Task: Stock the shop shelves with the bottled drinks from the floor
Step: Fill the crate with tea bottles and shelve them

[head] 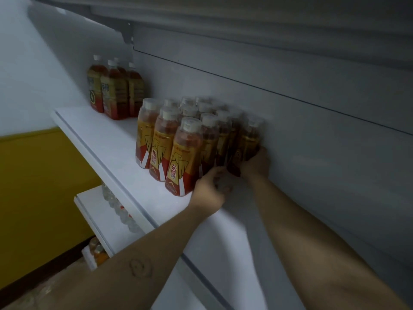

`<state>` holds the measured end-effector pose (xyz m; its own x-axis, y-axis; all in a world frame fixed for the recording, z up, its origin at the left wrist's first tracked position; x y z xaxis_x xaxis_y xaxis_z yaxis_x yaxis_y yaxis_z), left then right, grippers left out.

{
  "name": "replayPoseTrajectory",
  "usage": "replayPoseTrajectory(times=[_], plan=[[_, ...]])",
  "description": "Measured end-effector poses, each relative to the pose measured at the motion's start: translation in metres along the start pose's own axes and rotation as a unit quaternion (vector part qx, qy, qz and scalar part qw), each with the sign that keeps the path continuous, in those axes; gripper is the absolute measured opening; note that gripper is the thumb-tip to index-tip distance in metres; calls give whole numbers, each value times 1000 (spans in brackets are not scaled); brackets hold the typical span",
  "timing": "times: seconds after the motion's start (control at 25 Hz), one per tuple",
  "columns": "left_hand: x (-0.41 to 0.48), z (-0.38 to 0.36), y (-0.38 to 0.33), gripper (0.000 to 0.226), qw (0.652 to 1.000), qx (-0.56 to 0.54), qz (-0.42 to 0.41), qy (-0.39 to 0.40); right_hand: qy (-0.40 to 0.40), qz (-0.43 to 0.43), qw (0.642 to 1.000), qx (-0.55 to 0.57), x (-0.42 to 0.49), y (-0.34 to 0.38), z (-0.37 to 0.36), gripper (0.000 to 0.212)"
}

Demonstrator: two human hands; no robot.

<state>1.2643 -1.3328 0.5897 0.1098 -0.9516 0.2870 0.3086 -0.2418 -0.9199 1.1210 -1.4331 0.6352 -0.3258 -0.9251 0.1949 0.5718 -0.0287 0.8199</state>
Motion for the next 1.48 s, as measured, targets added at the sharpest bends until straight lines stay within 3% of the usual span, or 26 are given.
replayPoseTrajectory(times=[0.12,0.24,0.36,0.44,0.68,0.84,1.04,1.32,1.48], plan=[[2,5,-1,49,1000,-8,12,-17,34,-14,999,-34,-35,1,11,86],[-4,9,-8,48,998,-39,44,-14,74,37,994,-74,-85,-6,31,67],[-26,19,-31,51,996,-63,60,-10,118,16,993,-29,-131,-13,59,54],[-54,32,-52,49,997,-69,28,7,152,13,988,-2,-162,-3,69,50],[-162,107,-51,41,1000,-17,-3,-13,189,126,971,74,-273,38,57,43],[-210,161,-4,43,999,36,34,-23,259,134,952,89,-329,34,2,46],[-265,215,74,45,986,55,150,-44,340,79,934,77,-393,8,-85,49],[-347,266,196,54,949,135,286,-2,461,34,886,-27,-493,-49,-207,53],[-371,276,263,53,928,157,336,39,486,23,870,-79,-534,-91,-259,47]])
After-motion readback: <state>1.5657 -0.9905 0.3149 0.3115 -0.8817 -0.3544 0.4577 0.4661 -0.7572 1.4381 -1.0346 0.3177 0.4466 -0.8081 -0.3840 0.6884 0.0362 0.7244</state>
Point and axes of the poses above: each hand's wrist, its own x-axis towards the middle knuckle, its own z-axis out of the back of the hand, y = z × x, the point moved 5 cm from there along x, towards the middle knuckle, and after that the axes turned 1 degree about z, right-handed, at the moved point
